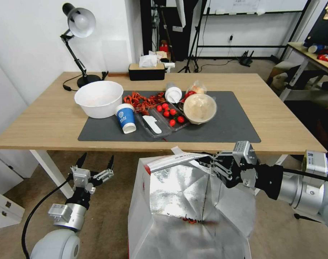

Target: Pick up the food delivery bag from the floor and place it on the table.

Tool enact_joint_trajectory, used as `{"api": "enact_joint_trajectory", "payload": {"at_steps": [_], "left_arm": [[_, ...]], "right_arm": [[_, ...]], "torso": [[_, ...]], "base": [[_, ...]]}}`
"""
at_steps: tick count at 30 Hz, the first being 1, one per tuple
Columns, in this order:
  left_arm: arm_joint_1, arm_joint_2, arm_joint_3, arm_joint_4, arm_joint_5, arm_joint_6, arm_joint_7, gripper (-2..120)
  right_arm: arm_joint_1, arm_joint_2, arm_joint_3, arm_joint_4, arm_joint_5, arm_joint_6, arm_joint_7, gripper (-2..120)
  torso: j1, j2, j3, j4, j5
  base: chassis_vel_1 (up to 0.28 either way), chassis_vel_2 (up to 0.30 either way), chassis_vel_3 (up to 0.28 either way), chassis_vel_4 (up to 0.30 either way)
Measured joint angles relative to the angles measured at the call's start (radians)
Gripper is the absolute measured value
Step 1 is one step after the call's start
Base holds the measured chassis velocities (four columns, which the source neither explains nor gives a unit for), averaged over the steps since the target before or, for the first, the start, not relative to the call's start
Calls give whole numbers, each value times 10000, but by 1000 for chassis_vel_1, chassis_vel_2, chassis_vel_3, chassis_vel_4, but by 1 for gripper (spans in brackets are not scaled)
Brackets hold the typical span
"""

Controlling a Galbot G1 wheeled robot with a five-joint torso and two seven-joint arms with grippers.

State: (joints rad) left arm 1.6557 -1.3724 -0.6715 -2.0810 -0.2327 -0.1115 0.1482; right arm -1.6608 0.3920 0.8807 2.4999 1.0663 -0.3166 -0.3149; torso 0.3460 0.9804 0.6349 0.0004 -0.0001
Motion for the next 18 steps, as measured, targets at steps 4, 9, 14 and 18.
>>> {"api": "enact_joint_trajectory", "payload": {"at_steps": [4,9,14,18], "left_arm": [[-12,13,28,0,19,1,-3,100],[-7,23,47,1,27,1,-9,100],[12,19,52,12,35,-11,-12,100],[23,18,70,35,41,-24,-12,100]], "right_arm": [[1,37,0,0,-12,13,0,0],[-5,69,-13,1,-67,19,-11,0],[-4,52,-16,1,-84,34,-23,0],[-6,50,-27,1,-106,41,-25,0]], "torso": [[75,173,99,0,1],[157,368,211,0,0],[265,615,347,0,0],[354,813,457,0,1]], "base": [[0,0,0,0],[0,0,0,0],[0,0,0,0],[0,0,0,0]]}}
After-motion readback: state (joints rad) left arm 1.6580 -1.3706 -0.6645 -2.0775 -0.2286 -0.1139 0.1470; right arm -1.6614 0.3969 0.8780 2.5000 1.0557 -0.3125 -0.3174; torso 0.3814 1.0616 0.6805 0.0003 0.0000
